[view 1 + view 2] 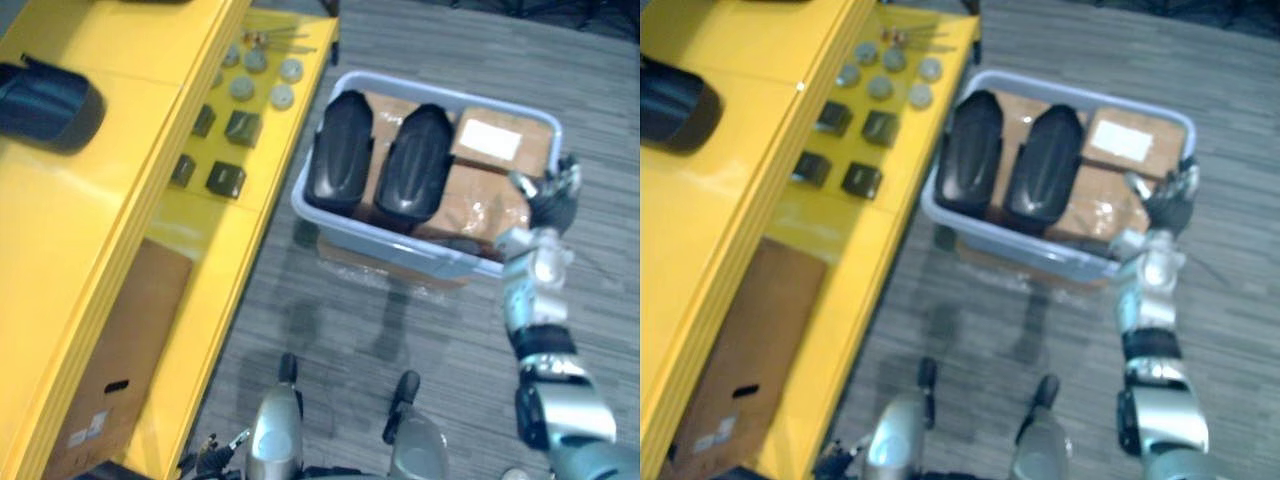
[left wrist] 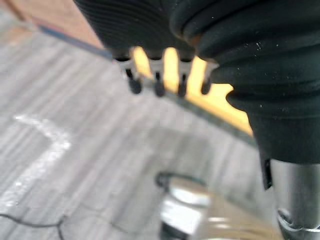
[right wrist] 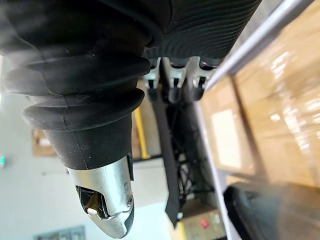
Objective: Walk over and take plastic housings, then place them on the shelf
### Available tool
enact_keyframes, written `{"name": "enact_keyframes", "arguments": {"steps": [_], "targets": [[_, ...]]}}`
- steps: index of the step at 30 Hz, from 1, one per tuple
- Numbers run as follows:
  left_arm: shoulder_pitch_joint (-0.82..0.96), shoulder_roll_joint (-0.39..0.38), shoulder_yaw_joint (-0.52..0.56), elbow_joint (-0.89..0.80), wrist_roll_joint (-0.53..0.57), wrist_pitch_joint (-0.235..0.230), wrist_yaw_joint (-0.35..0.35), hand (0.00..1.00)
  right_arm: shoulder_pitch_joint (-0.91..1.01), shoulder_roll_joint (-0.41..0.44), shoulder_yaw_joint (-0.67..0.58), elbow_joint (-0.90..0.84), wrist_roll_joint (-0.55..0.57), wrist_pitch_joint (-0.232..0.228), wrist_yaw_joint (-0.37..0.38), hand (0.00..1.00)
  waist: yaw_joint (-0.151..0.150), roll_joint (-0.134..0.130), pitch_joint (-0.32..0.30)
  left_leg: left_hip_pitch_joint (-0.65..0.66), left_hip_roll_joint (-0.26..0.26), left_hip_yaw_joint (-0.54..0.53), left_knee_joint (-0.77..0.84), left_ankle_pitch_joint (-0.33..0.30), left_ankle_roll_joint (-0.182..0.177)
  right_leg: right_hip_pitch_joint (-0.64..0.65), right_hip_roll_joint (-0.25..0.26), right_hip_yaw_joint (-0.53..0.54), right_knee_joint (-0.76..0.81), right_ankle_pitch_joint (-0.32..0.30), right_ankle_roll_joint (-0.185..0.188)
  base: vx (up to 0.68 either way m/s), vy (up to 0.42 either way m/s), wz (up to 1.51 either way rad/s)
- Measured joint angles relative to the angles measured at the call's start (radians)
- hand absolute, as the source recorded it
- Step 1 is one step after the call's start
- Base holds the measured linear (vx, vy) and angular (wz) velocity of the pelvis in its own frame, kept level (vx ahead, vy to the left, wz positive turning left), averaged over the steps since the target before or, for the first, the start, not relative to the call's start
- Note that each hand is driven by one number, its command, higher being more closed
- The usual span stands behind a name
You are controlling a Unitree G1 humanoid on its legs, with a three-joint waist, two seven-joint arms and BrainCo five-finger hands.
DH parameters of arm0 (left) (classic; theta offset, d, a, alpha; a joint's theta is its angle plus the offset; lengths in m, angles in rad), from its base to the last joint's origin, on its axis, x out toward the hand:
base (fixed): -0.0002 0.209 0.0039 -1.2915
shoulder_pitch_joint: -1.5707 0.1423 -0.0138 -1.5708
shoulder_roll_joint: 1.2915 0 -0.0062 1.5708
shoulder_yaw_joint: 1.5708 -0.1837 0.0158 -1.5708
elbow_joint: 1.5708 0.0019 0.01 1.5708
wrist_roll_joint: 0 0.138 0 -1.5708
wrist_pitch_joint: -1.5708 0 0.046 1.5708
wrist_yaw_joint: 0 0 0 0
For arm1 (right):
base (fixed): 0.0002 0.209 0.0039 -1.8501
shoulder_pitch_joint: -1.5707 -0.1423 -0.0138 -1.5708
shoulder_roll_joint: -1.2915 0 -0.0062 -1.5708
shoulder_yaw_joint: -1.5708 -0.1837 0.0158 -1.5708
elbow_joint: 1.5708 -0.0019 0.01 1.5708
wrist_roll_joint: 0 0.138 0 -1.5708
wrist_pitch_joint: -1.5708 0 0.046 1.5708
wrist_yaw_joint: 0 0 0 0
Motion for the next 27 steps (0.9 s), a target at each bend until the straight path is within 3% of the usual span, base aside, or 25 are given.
{"name": "enact_keyframes", "arguments": {"steps": [2, 6, 12, 18, 22, 27], "targets": [[0.000, -0.007, -0.006, 0.002, -0.008, -0.001, -0.012, 0.00, -0.062, -0.051, 0.039, 0.057, -0.002, 0.010, 0.012, 0.00, 0.008, 0.018, 0.013, -0.040, -0.006, -0.018, 0.034, -0.006, 0.008, -0.019, -0.006, -0.012, 0.015, 0.000, 0.000, -0.07, 0.065, 0.18], [0.000, -0.032, -0.042, 0.025, -0.038, -0.012, -0.033, 0.00, -0.189, -0.141, 0.095, 0.187, -0.017, 0.092, -0.015, 0.00, 0.049, 0.059, 0.036, -0.112, -0.022, -0.035, 0.107, -0.022, 0.023, -0.073, -0.026, -0.015, 0.065, -0.003, 0.003, -0.07, 0.069, 0.10], [-0.005, -0.045, -0.086, 0.051, -0.065, -0.037, -0.066, 0.00, -0.246, -0.176, 0.135, 0.259, -0.095, 0.191, -0.086, 0.00, 0.092, 0.084, 0.045, -0.189, -0.038, -0.050, 0.180, -0.037, 0.035, -0.139, -0.050, -0.017, 0.127, -0.016, 0.009, -0.08, 0.067, 0.07], [-0.010, -0.057, -0.115, 0.059, -0.118, -0.036, -0.098, 0.00, -0.280, -0.237, 0.172, 0.294, -0.134, 0.286, -0.247, 0.00, 0.128, 0.096, 0.041, -0.252, -0.054, -0.068, 0.226, -0.041, 0.041, -0.189, -0.071, -0.029, 0.164, -0.029, 0.003, -0.05, 0.052, 0.08], [-0.018, -0.057, -0.127, 0.067, -0.138, -0.035, -0.114, 0.00, -0.300, -0.259, 0.172, 0.315, -0.134, 0.332, -0.308, 0.00, 0.145, 0.108, 0.033, -0.274, -0.059, -0.071, 0.230, -0.041, 0.041, -0.213, -0.078, -0.032, 0.181, -0.037, 0.006, -0.01, 0.013, 0.05], [-0.035, -0.066, -0.165, 0.091, -0.159, -0.035, -0.129, 0.00, -0.303, -0.293, 0.172, 0.372, -0.127, 0.396, -0.411, 0.00, 0.177, 0.150, 0.004, -0.310, -0.063, -0.073, 0.240, -0.042, 0.043, -0.248, -0.084, -0.034, 0.198, -0.037, 0.011, 0.01, 0.004, 0.02]]}}
